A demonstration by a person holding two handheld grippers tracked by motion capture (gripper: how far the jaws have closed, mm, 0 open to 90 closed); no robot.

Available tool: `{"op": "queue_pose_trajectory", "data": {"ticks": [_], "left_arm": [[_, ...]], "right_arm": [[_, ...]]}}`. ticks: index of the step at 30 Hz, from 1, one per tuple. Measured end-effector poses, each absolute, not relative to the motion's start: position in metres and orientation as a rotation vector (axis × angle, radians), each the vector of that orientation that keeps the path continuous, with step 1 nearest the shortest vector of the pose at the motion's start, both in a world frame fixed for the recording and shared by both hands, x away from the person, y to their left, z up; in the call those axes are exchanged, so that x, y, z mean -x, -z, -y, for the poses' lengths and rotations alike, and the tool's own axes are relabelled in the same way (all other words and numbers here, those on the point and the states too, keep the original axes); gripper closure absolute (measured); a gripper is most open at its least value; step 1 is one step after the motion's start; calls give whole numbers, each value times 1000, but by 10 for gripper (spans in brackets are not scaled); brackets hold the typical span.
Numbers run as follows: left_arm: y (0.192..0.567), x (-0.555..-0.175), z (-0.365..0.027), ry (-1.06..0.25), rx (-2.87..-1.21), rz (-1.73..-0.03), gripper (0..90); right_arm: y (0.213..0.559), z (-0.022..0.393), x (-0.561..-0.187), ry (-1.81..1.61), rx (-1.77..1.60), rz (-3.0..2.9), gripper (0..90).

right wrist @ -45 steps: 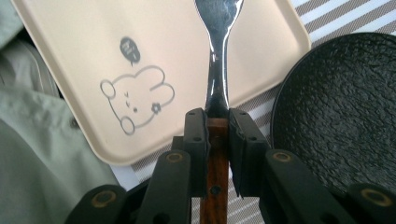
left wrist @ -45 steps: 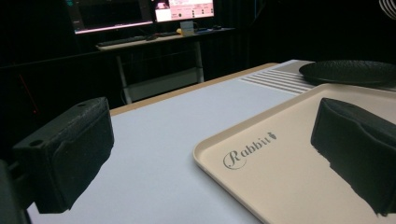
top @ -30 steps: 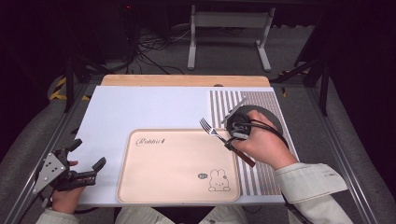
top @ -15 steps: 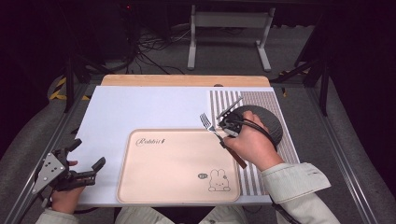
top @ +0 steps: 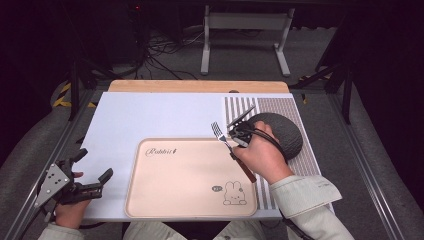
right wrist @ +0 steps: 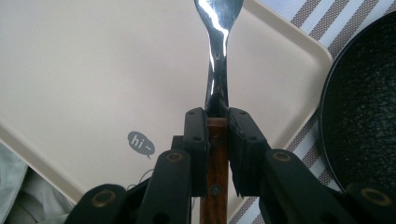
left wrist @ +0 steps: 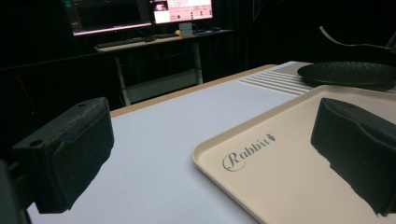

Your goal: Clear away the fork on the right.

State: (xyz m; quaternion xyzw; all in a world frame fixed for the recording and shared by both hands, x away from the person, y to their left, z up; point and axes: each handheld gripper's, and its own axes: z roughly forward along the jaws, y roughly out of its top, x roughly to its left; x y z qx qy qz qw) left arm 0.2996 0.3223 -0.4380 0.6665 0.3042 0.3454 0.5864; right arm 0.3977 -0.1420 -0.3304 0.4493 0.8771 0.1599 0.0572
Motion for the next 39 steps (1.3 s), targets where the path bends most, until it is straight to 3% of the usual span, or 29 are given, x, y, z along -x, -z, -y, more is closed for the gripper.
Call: {"op": "queue_pose_trajectory", "data": {"ticks": [16, 39], "left_arm": [[438, -300, -322, -807, -1550, -709, 1], [437, -299, -323, -808, -1543, -711, 1]], "right_arm": [[369, 133, -399, -429, -1426, -2701, 789], [398, 131, -398, -364, -1490, -2747, 788]]}}
